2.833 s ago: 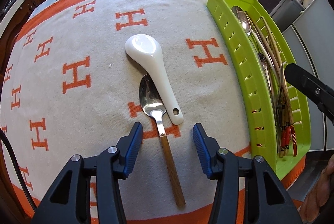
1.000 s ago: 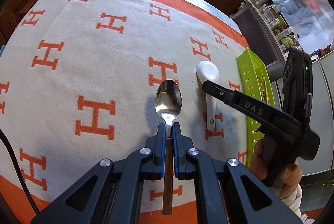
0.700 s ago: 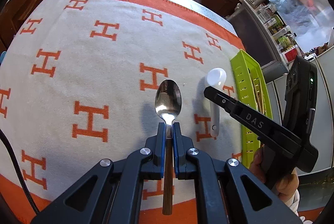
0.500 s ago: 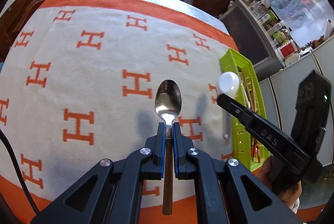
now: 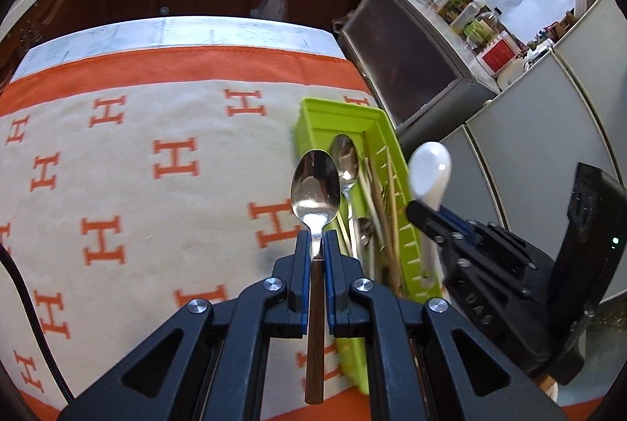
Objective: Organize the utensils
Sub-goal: 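Carry both spoons into the green tray and open both tools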
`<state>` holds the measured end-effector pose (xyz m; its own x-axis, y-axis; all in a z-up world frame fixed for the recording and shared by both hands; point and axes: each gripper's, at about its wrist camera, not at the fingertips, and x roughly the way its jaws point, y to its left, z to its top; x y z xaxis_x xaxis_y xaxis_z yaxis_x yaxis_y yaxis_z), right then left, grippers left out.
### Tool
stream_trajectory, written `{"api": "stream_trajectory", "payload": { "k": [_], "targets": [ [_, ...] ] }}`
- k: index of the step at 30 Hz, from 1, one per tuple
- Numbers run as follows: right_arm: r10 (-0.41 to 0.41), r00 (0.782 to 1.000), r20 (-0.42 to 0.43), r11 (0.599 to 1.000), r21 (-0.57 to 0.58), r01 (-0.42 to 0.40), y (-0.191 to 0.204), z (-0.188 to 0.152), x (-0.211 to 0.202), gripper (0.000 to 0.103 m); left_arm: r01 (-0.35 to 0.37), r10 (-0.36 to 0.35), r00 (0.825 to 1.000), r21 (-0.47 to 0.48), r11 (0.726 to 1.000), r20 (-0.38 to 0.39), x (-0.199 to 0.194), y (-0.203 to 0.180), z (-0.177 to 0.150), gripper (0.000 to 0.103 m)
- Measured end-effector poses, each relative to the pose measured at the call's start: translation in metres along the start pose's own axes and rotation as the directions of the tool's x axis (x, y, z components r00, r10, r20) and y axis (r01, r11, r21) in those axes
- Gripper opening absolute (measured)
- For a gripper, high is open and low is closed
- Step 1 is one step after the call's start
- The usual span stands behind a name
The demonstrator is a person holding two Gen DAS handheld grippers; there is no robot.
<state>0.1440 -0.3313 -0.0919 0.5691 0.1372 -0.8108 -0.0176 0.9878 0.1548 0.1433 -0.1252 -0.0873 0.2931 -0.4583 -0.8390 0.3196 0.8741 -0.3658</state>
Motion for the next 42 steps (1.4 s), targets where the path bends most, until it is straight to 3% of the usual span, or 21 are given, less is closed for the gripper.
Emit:
{"api": "stream_trajectory", "payload": {
  "k": [3, 7, 11, 22, 31, 42],
  "targets": [
    [0.023, 0.998, -0.053, 1.000, -0.002, -0.023, -0.018, 0.008, 0.028, 0.008, -0.026, 0.026, 1.000, 0.008, 1.000, -0.004, 0.019, -0.015, 0.013, 0.004],
    [-0.001, 0.990, -0.139, 0.999, 0.050, 0.008, -0.041, 0.012, 0.057, 0.010, -0.052, 0.053, 0.998, 0.009, 0.999, -0.026, 0.041, -0.023, 0.027, 0.004],
    [0.064, 0.996, -0.063, 0.988, 0.143, -0.054, -0.064, 0.013, 0.045, 0.021, -0.066, 0.066, 0.996, 0.007, 0.998, -0.057, 0.060, -0.026, 0.032, 0.004],
    [0.046, 0.997, 0.062, 0.935, 0.348, -0.065, -0.105, 0.008, 0.008, 0.021, -0.066, 0.069, 0.989, 0.026, 0.997, -0.128, 0.106, -0.040, 0.035, 0.006],
    [0.050, 0.997, 0.064, 0.928, 0.366, -0.070, -0.097, -0.005, -0.008, 0.021, -0.045, 0.047, 0.995, 0.030, 0.999, -0.087, 0.066, -0.035, 0.026, 0.014],
    [0.078, 0.996, 0.034, 0.953, 0.292, -0.084, -0.028, -0.021, -0.023, 0.021, -0.154, 0.154, 0.988, 0.056, 0.987, 0.003, 0.006, -0.010, -0.018, 0.020]
  ]
}}
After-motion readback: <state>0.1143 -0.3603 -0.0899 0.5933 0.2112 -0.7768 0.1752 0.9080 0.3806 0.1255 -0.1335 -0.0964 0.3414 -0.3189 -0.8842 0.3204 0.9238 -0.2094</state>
